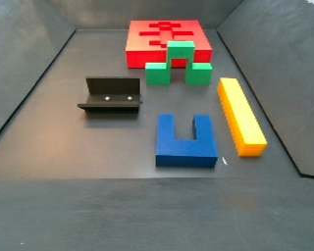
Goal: Pick up the purple object. Move up. Move to above the board. Insert the purple object.
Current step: Insert the purple object.
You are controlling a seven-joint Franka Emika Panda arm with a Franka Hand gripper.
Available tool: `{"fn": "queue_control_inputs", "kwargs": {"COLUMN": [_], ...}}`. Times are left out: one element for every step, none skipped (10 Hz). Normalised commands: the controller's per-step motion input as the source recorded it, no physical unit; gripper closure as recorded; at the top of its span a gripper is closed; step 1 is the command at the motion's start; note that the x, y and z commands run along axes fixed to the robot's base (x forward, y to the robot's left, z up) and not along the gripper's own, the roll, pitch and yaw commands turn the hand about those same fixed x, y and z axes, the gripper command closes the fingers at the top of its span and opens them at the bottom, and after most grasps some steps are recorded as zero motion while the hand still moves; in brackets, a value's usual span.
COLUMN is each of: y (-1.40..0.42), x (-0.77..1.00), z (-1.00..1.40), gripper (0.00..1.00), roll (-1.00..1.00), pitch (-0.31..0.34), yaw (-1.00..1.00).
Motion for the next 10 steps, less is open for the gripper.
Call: {"fn": "queue_control_inputs", "kwargs": {"y": [-0.59, -0.45, -0.31, -0.24, -0.23, -0.21, -0.34, -0.37, -0.41, -0.37], "x": [0.43, 0.34, 0.27, 0.23, 0.26, 0.28, 0.39, 0.40, 0.41, 0.29], "z": [-0.41, -0.36, -0.36, -0.38, -0.44, -0.47, -0.51, -0.59, -0.55, -0.45], "gripper": [1.00, 1.00, 1.00, 1.00, 1.00, 1.00, 1.00, 1.00, 1.00, 1.00], "roll": [0.09, -0.09, -0.30, -0.32, -0.29, -0.15, 0.00, 0.12, 0.31, 0.41], "pitch": [0.000, 0.000, -0.029, -0.033, -0.036, 0.000, 0.000, 0.000, 0.000, 0.000], "yaw": [0.04, 0.05, 0.08, 0.07, 0.06, 0.13, 0.13, 0.12, 0.14, 0.18]}}
